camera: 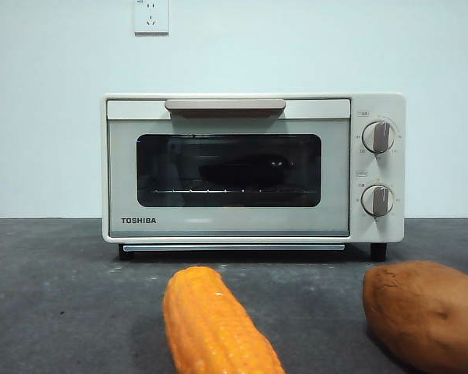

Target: Take the eggplant from the table,put the eggplant in the oven

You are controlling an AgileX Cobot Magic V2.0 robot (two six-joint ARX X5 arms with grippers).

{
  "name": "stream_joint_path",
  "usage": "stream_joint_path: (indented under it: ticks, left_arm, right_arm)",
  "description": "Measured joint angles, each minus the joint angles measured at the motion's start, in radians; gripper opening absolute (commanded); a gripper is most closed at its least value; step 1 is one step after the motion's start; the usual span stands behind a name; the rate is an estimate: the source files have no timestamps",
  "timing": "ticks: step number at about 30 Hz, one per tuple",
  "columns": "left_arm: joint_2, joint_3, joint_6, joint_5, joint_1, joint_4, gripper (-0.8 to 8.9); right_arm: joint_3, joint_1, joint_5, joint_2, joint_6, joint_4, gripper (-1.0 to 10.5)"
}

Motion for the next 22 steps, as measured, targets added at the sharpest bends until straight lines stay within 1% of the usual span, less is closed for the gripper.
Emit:
stream_joint_path:
  ticks: [19,21,22]
  left_arm:
    - [0.000,0.000,0.000,0.000,0.000,0.000,0.06]
    - [0.000,0.000,0.000,0.000,0.000,0.000,0.06]
    - [0.000,0.000,0.000,0.000,0.000,0.000,0.06]
  right_arm:
    - [0.000,0.000,0.009,0.000,-0.002,0.000,0.0]
    - [0.000,-0.003,0.014,-0.018,-0.023,-0.013,0.0]
    - [0.000,-0.013,0.014,-0.042,-0.045,-0.039,0.0]
